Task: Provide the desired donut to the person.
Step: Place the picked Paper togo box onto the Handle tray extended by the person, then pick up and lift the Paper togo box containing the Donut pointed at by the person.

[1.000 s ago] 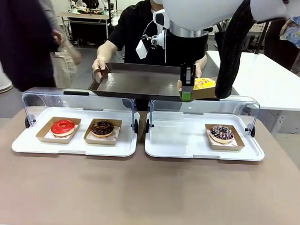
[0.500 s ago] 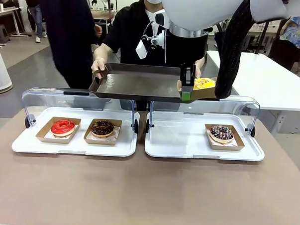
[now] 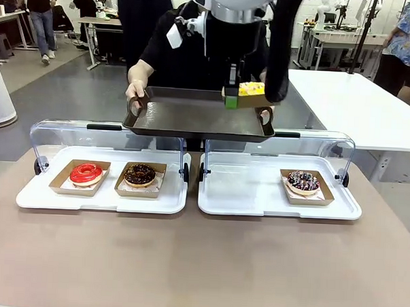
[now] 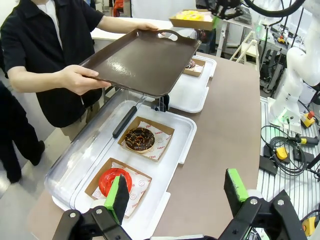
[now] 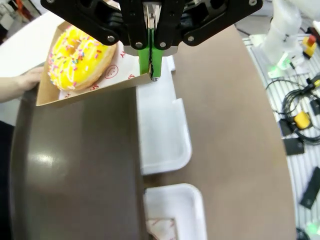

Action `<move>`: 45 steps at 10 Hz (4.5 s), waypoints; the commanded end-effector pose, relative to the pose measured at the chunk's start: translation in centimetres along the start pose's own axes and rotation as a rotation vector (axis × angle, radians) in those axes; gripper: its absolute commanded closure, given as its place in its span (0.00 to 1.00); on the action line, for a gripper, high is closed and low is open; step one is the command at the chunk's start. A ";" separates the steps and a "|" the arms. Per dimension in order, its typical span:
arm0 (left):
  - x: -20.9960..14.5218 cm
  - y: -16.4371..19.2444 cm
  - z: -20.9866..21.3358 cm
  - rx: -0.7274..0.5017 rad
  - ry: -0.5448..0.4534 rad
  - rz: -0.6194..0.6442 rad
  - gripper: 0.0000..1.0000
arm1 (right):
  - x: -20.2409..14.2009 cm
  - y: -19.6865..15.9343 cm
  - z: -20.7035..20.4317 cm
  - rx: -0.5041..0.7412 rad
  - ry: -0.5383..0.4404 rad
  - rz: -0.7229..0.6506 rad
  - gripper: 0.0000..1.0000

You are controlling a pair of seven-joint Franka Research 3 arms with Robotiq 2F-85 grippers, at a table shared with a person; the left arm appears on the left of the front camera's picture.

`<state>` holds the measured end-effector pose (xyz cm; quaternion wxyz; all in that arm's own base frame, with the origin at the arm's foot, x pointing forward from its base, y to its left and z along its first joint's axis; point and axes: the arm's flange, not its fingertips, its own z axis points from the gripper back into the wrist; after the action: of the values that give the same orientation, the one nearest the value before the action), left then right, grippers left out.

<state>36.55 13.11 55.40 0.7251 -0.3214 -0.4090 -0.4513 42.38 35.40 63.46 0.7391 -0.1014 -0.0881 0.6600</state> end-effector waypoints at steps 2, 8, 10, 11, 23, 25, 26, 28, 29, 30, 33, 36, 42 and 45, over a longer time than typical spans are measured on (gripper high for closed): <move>0.2 -0.1 0.1 -0.003 -0.012 0.000 0.00 | 2.9 -5.6 -2.3 0.003 -0.104 -0.053 0.98; 0.2 -0.1 0.1 -0.003 -0.012 0.000 0.00 | 4.6 -8.4 -9.1 0.001 -0.186 -0.029 0.98; 0.2 -0.1 0.1 -0.003 -0.012 0.000 0.00 | 4.5 -8.3 -9.9 0.006 -0.176 -0.036 0.98; 0.2 -0.1 0.1 -0.003 -0.012 0.000 0.00 | 4.3 -8.3 -10.2 0.008 -0.172 -0.037 0.98; 0.2 -0.1 0.1 -0.003 -0.012 0.000 0.00 | 3.3 -8.6 -10.5 0.064 -0.133 0.044 0.00; 0.2 -0.1 0.1 -0.003 -0.012 0.000 0.00 | 3.6 -8.2 -9.4 0.089 -0.100 0.042 0.00; 0.2 -0.1 0.1 -0.003 -0.012 0.000 0.00 | 3.7 -8.0 -8.8 0.110 -0.070 0.040 0.00; 0.2 -0.1 0.1 -0.003 -0.012 0.000 0.00 | 3.6 -7.5 -7.4 0.156 -0.026 0.042 0.00; 0.2 -0.1 0.1 -0.003 -0.012 0.000 0.00 | 3.6 -7.4 -6.9 0.159 -0.028 0.056 0.00; 0.2 -0.1 0.1 -0.003 -0.012 0.000 0.00 | 3.7 -7.2 -6.4 0.171 -0.034 0.063 0.00; 0.2 -0.1 0.1 -0.003 -0.012 0.000 0.00 | 3.6 -6.9 -6.0 0.183 -0.014 0.084 0.00; 0.2 -0.1 0.1 -0.003 -0.012 0.000 0.00 | 3.5 -6.7 -6.5 0.151 -0.013 0.062 0.00; 0.2 -0.1 0.1 -0.003 -0.012 0.000 0.00 | 3.5 -6.7 -6.5 0.151 -0.013 0.062 0.00; 0.2 -0.1 0.1 -0.003 -0.012 0.000 0.00 | 3.5 -6.7 -6.5 0.151 -0.013 0.062 0.00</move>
<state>36.55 13.12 55.40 0.7251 -0.3215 -0.4089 -0.4512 50.89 37.87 58.91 0.7221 -0.0441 -0.0377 0.6894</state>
